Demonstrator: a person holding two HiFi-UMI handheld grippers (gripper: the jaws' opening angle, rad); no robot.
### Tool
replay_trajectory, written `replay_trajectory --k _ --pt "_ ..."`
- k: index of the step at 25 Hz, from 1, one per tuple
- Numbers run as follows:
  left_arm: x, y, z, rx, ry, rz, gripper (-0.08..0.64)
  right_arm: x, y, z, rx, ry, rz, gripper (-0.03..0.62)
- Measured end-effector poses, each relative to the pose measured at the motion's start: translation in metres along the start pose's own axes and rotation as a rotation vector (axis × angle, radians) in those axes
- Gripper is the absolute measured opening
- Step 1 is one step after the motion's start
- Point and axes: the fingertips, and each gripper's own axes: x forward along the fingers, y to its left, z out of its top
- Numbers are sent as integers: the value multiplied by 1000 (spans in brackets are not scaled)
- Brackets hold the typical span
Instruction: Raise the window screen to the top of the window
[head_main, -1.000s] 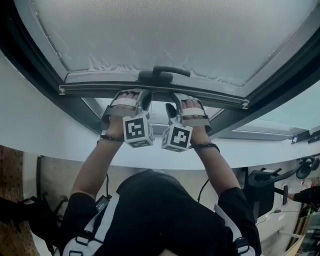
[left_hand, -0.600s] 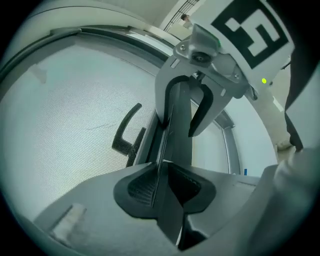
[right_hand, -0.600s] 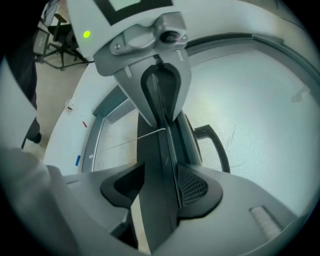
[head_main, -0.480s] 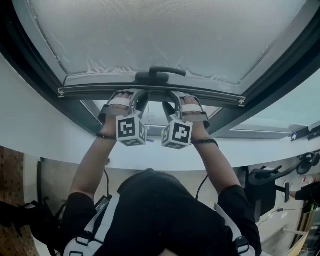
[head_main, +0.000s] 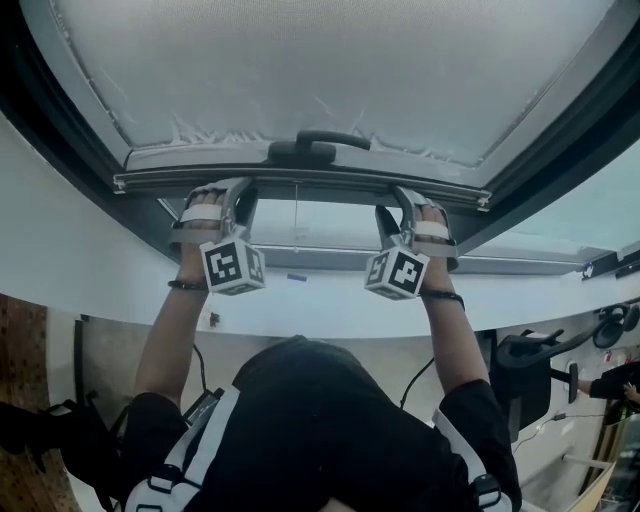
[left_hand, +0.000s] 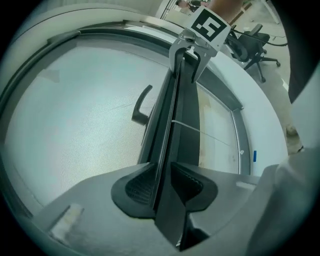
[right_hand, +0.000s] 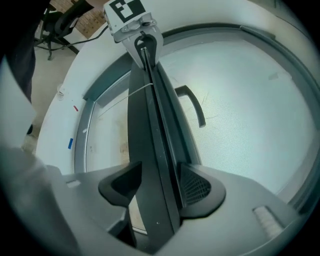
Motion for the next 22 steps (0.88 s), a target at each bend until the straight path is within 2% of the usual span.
replay_trajectory --k 3,8,10,12,16,18,22 --pt "-1 0 -6 -17 3 0 105 0 0 -6 -37 -3 -23 245" --pt "1 -2 -4 -8 7 7 89 -1 2 -5 -45 2 -24 241" --pt "3 -4 -4 6 18 -3 73 1 3 -6 -79 12 -31 188" --pt "5 -8 -5 27 40 -9 58 2 8 -8 -114 26 -19 211" --pt "4 -8 -7 -16 60 -50 82 2 7 -5 -40 9 -5 223" --pt "3 -7 -5 -33 51 -93 129 1 5 -5 -3 -4 12 270" --pt "2 -7 -4 -18 43 -128 134 -1 3 -9 5 4 49 255"
